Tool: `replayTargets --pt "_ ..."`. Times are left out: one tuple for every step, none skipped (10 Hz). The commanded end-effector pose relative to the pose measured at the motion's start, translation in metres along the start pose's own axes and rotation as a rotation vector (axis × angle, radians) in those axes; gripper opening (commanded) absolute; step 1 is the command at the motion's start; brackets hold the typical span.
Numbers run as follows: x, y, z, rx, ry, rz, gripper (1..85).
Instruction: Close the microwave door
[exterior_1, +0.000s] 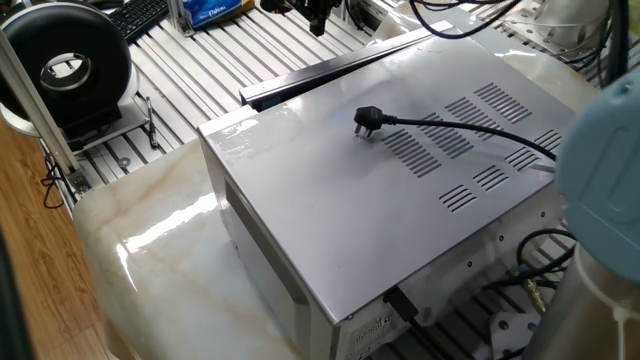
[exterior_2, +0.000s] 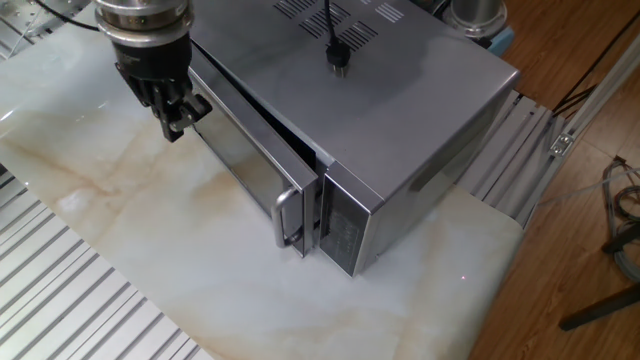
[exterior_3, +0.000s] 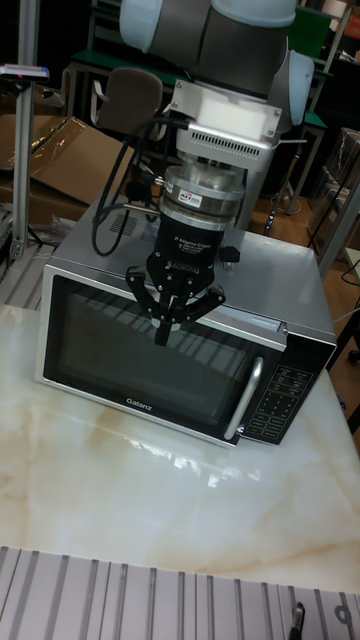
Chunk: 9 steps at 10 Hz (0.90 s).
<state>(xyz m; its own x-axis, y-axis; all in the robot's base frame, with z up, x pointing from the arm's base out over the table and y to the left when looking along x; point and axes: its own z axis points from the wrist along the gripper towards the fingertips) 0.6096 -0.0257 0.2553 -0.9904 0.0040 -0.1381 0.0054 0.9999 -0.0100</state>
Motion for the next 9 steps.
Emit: replayTargets --pt "0.007 -0.001 0.0 -0.009 -0.013 -0.003 1.0" --pt "0.007 0.0 0.0 -0.012 -0.015 -0.006 1.0" --pt "0.006 -0.002 0.001 -0.004 -0.016 -0.01 1.0" --pt "0.006 -0.005 0.002 0.002 -0.01 -0.028 1.0" --pt "0.008 -0.005 0.002 0.002 -0.003 -0.045 1.0" --pt "0.007 -0.003 0.004 -0.009 0.001 -0.065 1.0" --pt "-0.005 -0.005 0.012 -0.016 0.001 -0.08 1.0" --pt "-0.01 -0.007 0.018 -0.016 0.001 -0.086 1.0" --pt "-0.015 -0.009 0.024 -0.015 -0.001 -0.094 1.0"
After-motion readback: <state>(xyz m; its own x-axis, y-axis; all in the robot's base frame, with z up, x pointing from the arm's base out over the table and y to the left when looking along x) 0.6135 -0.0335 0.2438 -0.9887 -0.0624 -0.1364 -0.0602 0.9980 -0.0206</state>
